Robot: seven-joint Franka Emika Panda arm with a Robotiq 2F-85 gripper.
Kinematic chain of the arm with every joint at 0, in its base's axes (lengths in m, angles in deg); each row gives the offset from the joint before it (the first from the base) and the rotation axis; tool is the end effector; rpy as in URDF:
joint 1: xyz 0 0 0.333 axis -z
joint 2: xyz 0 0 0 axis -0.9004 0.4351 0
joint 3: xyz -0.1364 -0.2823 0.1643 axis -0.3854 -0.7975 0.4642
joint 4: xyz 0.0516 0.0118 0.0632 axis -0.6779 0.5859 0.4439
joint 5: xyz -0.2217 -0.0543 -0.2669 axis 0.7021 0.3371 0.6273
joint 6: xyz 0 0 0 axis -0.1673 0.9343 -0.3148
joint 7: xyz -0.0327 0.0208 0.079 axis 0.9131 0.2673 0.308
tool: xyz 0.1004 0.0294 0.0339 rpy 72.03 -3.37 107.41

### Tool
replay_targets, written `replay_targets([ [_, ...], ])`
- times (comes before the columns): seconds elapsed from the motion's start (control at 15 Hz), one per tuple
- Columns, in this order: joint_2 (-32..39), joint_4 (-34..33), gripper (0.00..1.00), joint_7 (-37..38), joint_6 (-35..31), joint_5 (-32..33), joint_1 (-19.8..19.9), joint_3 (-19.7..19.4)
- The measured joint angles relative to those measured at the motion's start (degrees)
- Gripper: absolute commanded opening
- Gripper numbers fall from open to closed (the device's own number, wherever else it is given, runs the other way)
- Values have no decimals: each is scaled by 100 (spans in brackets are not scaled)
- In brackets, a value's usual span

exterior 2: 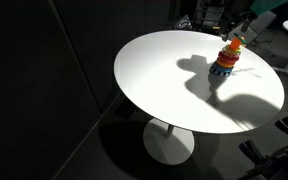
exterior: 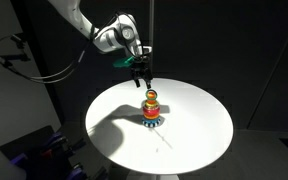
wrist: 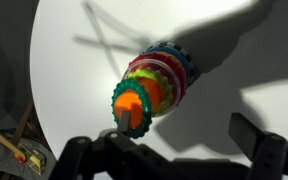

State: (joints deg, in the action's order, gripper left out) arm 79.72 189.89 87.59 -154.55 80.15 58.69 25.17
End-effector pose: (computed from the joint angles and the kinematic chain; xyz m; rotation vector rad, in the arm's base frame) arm 0.5843 0.0012 0.3738 2.8390 -0.1267 0.0892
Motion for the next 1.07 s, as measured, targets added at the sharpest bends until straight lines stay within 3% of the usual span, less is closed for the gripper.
replay_targets([
  [1.07,9,134,100,47,-133,0,0,-71],
])
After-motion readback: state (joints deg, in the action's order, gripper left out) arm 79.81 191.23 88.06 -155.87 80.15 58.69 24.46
